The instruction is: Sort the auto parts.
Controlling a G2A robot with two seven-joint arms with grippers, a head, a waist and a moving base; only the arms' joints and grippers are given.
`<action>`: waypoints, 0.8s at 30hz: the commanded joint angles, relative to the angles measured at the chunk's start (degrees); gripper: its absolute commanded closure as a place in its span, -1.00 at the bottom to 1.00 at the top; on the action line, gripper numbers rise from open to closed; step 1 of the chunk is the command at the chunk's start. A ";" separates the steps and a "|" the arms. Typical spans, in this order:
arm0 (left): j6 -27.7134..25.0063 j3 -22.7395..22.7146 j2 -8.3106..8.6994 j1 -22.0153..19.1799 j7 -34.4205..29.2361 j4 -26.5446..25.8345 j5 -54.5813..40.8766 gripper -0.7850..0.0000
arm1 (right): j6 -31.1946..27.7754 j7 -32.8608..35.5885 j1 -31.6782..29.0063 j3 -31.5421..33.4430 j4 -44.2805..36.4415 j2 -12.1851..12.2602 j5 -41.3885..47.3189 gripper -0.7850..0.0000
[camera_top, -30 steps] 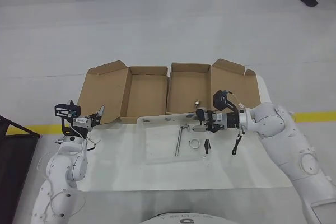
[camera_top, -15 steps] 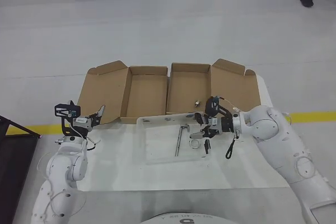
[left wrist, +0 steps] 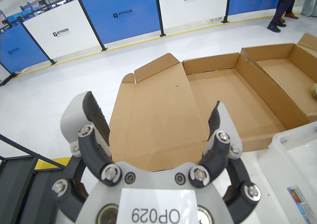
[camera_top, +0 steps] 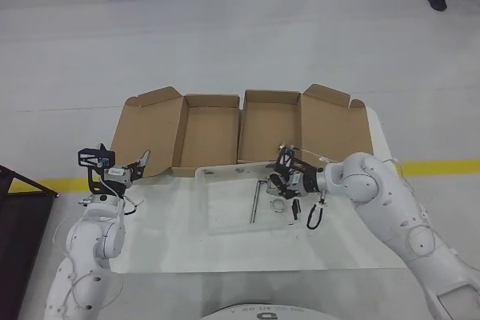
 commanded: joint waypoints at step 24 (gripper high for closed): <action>0.00 0.00 0.00 0.00 0.00 0.00 0.00 -1.00 | 8.46 -3.93 6.97 -9.70 7.02 -3.22 -10.36 0.13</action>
